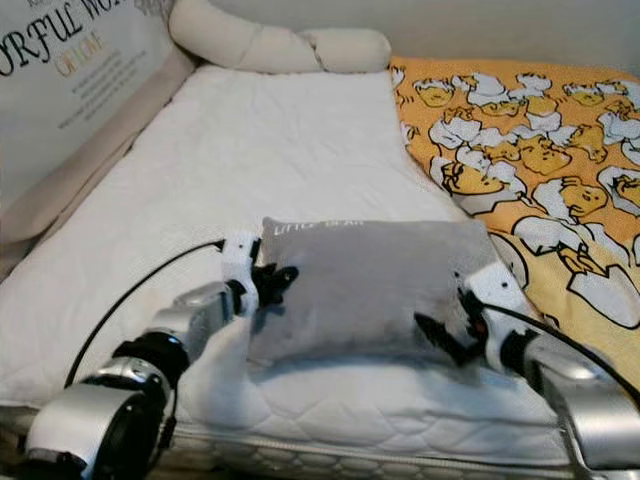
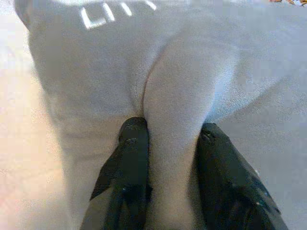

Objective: Clean up the room

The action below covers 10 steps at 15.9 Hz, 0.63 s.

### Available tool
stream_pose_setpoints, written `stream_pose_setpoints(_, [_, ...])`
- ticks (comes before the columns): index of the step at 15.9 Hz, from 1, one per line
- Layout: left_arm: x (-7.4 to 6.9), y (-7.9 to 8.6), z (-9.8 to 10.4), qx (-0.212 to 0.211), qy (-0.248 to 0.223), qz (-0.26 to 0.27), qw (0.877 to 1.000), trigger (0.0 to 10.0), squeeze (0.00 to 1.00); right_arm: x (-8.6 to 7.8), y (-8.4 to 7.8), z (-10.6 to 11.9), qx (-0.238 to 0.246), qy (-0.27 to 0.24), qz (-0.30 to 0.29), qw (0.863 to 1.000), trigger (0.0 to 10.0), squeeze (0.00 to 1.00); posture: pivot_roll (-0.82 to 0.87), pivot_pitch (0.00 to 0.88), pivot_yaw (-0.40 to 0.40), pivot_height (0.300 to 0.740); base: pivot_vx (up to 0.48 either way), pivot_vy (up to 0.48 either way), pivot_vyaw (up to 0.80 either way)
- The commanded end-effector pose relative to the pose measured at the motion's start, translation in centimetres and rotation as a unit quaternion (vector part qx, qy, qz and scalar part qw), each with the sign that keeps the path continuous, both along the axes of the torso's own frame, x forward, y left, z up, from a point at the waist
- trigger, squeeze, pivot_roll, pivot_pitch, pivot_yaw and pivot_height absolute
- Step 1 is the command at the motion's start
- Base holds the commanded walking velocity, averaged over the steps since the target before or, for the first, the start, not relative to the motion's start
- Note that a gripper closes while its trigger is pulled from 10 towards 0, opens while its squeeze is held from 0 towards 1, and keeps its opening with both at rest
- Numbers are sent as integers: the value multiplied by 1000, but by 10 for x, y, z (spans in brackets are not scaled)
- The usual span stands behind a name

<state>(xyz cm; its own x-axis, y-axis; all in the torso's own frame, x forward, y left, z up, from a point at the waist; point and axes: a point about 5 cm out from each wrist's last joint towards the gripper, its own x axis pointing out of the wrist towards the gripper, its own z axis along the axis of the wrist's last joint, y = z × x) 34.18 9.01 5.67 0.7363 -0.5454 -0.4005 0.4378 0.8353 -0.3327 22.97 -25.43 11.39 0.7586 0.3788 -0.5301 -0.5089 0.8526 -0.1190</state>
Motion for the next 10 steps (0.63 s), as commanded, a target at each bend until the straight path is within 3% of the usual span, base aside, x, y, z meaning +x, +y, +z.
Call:
stream_pose_setpoints(1, [13,11,17,-3,-22,9,1000,0,0,-4,1,5,-2,11,25,1000,10000,0,-145,0,45,740,0,0,0])
stream_pose_setpoints(3, [21,23,34,-15,-44,1,999,0,0,-11,2,6,-2,35,56,998,10000,0,-146,0,46,740,0,0,0])
stream_pose_setpoints(5, [22,24,39,-20,-49,-23,998,0,0,-20,9,0,-3,73,89,993,10000,0,-142,0,43,740,0,0,0])
stream_pose_setpoints(6, [19,19,37,-21,-42,-45,998,0,0,-25,14,-13,-23,103,102,989,10000,0,-129,0,37,740,0,0,0])
stream_pose_setpoints(8, [12,12,28,-5,-32,-74,997,0,0,-20,10,-29,-66,111,64,990,10000,0,-128,0,38,740,0,0,0])
stream_pose_setpoints(9, [8,11,20,20,-31,-74,997,0,0,-17,7,-34,-90,107,41,989,10000,0,-130,0,44,740,0,0,0])
stream_pose_setpoints(10, [7,16,13,73,-34,-56,995,0,0,-14,6,-32,-87,100,27,991,10000,0,-134,0,47,740,0,0,0])
